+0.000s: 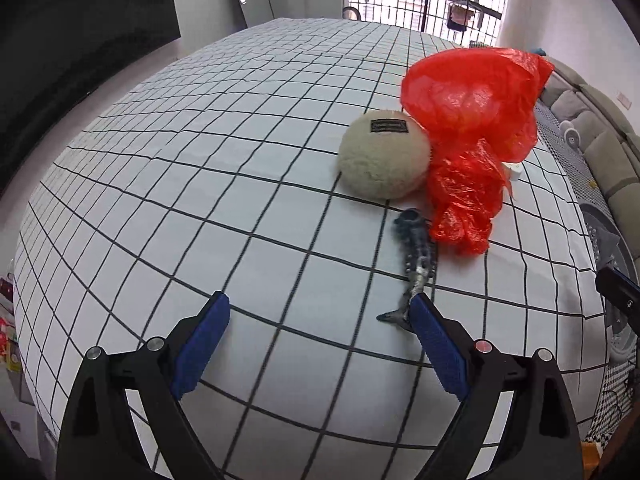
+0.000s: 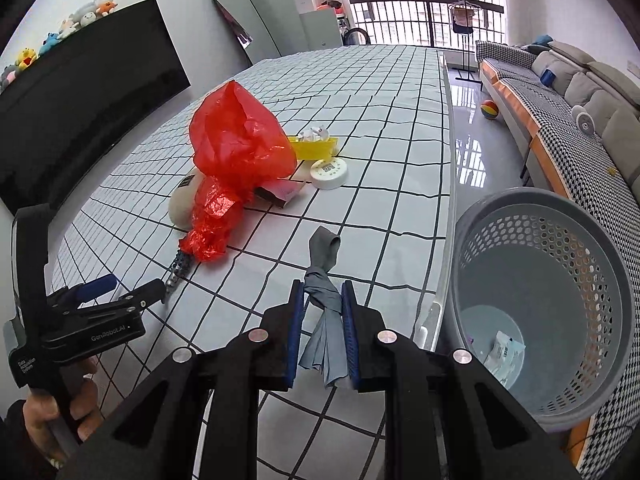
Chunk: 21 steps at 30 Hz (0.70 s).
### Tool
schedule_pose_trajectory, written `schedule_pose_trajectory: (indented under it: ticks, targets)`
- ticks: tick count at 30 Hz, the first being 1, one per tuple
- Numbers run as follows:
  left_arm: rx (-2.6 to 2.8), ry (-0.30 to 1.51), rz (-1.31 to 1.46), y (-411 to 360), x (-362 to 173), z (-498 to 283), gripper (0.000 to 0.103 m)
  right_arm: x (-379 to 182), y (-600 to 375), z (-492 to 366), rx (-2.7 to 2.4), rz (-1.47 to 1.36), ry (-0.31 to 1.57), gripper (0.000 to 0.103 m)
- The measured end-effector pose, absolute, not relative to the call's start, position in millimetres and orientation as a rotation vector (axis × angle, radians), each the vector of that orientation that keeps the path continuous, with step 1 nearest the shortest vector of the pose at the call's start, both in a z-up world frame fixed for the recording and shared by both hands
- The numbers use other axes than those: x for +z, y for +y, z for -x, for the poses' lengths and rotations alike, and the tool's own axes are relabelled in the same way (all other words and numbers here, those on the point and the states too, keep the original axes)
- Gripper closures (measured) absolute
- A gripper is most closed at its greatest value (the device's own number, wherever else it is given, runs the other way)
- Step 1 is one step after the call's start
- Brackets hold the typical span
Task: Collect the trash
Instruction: 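Grasp the dark toy fish with the left gripper while the right gripper holds the cloth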
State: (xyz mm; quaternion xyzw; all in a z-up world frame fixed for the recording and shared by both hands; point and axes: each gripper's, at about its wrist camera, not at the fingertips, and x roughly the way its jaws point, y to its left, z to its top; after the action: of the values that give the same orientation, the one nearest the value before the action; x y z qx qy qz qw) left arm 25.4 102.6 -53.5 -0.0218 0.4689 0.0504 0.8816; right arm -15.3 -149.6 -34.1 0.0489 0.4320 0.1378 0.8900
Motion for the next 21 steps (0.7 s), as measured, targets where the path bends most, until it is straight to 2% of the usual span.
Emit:
schedule_pose_trajectory:
  ticks: [15, 18, 21]
  targets:
    - [0.008, 0.954, 0.038, 86.3, -56.6, -39.4, 0.013, -39.6, -141.1, 18.2, 0.280, -0.091, 0.912, 0.084]
    - [-0.006, 0.961, 0.040, 83.1, -59.7, -41.8, 0.021, -40.1, -142.0, 18.1, 0.273, -0.090, 0.913, 0.084]
    - [-0.015, 0.959, 0.024, 78.7, -60.2, -44.0, 0.032, -41.1, -143.4, 16.9, 0.264, -0.093, 0.913, 0.084]
